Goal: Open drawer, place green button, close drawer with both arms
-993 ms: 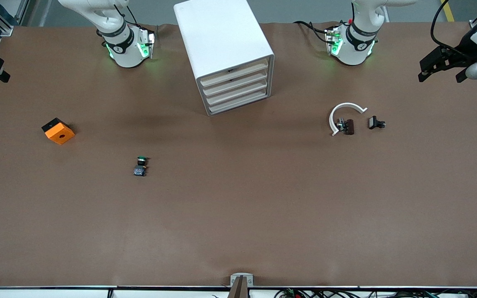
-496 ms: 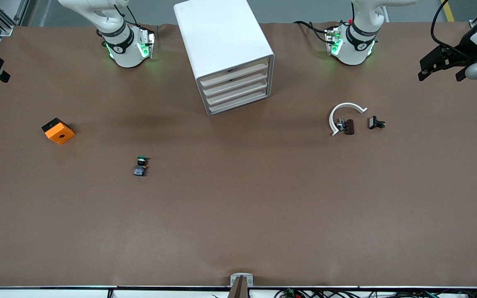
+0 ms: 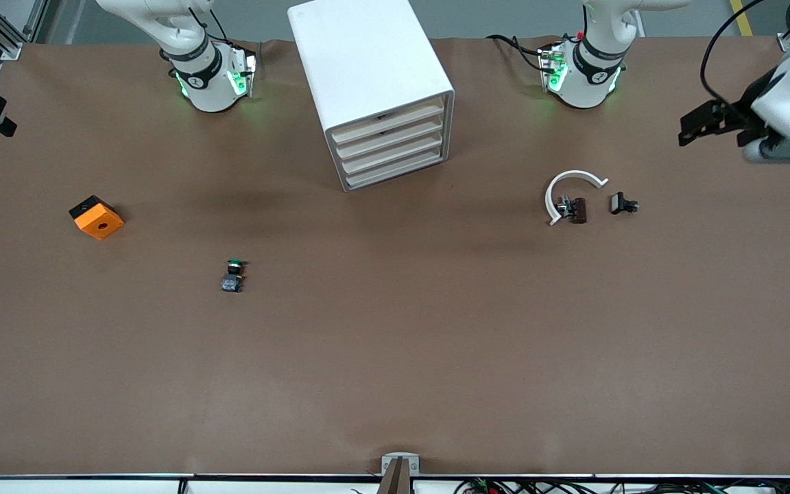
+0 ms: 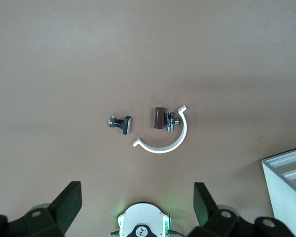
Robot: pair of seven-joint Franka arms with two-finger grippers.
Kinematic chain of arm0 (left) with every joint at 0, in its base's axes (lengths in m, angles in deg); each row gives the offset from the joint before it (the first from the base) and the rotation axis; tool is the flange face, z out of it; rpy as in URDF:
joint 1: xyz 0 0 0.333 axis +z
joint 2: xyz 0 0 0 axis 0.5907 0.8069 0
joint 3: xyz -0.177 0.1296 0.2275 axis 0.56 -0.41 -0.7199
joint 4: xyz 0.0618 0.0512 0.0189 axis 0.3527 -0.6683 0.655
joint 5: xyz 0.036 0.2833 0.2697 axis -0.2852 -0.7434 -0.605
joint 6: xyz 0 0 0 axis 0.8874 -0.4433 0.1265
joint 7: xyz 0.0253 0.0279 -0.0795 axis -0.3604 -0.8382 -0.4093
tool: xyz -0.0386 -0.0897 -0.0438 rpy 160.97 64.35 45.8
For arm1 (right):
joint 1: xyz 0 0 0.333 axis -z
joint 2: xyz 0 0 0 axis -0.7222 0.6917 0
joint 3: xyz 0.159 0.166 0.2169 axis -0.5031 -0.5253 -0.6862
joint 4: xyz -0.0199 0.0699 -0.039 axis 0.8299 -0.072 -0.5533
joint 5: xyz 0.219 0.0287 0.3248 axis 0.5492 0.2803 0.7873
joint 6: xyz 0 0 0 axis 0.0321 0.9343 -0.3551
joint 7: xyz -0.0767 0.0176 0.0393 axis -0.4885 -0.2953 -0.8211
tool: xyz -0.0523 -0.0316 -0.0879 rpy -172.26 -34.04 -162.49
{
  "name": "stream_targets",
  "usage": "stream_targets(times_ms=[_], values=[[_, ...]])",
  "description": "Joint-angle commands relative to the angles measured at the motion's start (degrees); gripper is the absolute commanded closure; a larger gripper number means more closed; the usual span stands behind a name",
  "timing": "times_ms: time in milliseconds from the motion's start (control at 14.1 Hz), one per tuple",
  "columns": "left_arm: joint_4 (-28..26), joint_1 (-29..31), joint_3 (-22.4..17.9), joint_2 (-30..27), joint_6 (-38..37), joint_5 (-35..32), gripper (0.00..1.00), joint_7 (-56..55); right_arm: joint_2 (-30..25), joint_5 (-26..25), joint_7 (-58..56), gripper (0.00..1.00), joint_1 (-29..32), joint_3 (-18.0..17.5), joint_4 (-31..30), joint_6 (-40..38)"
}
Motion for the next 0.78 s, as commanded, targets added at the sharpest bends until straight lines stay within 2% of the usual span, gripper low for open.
stream_targets(times_ms=[0,284,567,709], values=[[-1.5,0.3,0.2,4.1,4.0,0.0,0.00,-0.4,-0.5,-0.7,-0.8,0.00,1.0,-0.7,0.2,-0.1],[-7.1,-0.4,0.3,9.1,14.5,0.1,0.00,-0.9,-0.1,-0.7,-0.8,0.00,1.0,-0.6,0.2,-0.4],[-7.2,-0.6,0.3,13.4,17.8,2.5,0.00,-2.2,1.9,-0.5,-0.3,0.00,0.8,-0.7,0.4,-0.4],[-7.5,-3.6,0.4,17.1,20.3,2.5,0.00,-7.6,2.0,-0.5,-0.4,0.00,0.8,-0.7,0.5,-0.4]])
